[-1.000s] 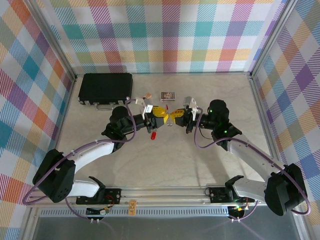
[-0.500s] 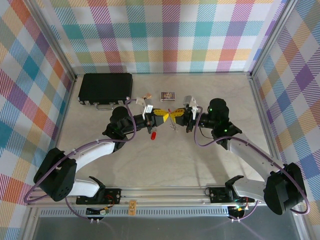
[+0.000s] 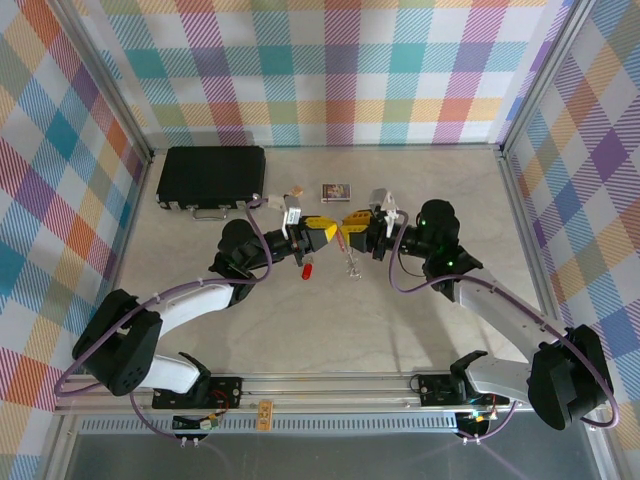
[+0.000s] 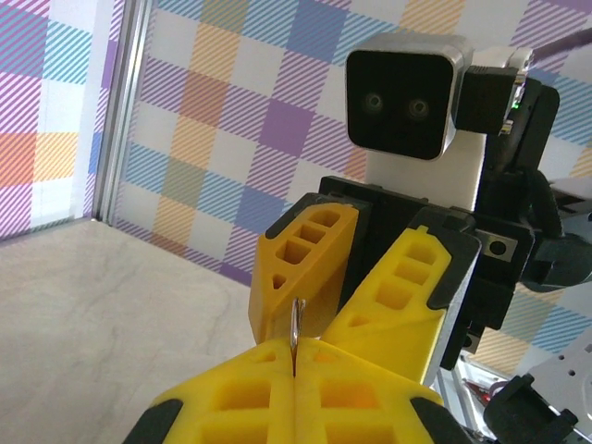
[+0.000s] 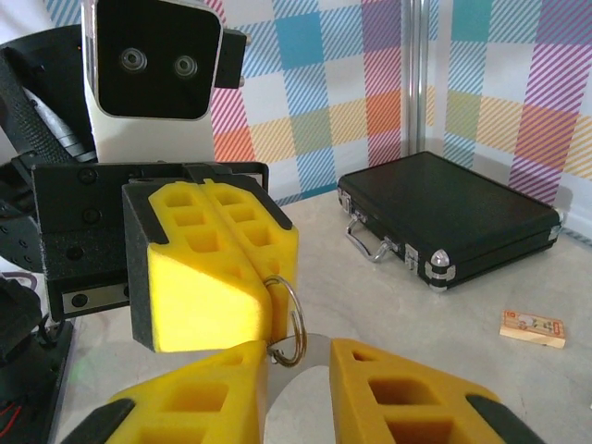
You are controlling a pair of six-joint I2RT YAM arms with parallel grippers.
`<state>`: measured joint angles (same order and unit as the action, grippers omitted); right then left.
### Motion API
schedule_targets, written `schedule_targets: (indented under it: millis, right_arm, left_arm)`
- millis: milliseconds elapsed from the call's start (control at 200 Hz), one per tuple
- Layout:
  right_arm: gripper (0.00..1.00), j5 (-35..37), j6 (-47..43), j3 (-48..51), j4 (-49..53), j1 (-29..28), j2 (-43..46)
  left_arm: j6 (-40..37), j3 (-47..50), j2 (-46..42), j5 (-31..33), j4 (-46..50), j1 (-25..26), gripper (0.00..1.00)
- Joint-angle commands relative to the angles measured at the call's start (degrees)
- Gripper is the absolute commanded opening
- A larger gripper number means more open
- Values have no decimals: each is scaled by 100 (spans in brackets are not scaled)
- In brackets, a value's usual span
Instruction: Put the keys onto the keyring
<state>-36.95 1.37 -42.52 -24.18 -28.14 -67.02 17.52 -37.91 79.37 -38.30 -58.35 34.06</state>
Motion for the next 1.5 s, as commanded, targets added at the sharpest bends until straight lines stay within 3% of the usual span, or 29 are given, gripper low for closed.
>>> schedule_targets:
  millis: [0,325,780,1175,1495]
  right_arm:
    - [24,-184,422,90,-538,94,127]
    - [29,-920,1524,-74,-1021,576,-84]
    - [29,-1367,2511,-253,-2363,599,-586]
    - [30,-1622,2847,-333,-2862,568,-957]
    - [25,-1647,2885,-439,-2925,459,-1104]
  left_arm:
    - [282,107,60,37,-803,30,0]
    - [747,187,318,84,-1811,-71,0]
    - [1015,-169,466,-41,-1836,-75,0]
    - [1130,-301,540,-53,-1838,-75,0]
    - [1197,-356,564,-94,-1838,-67,0]
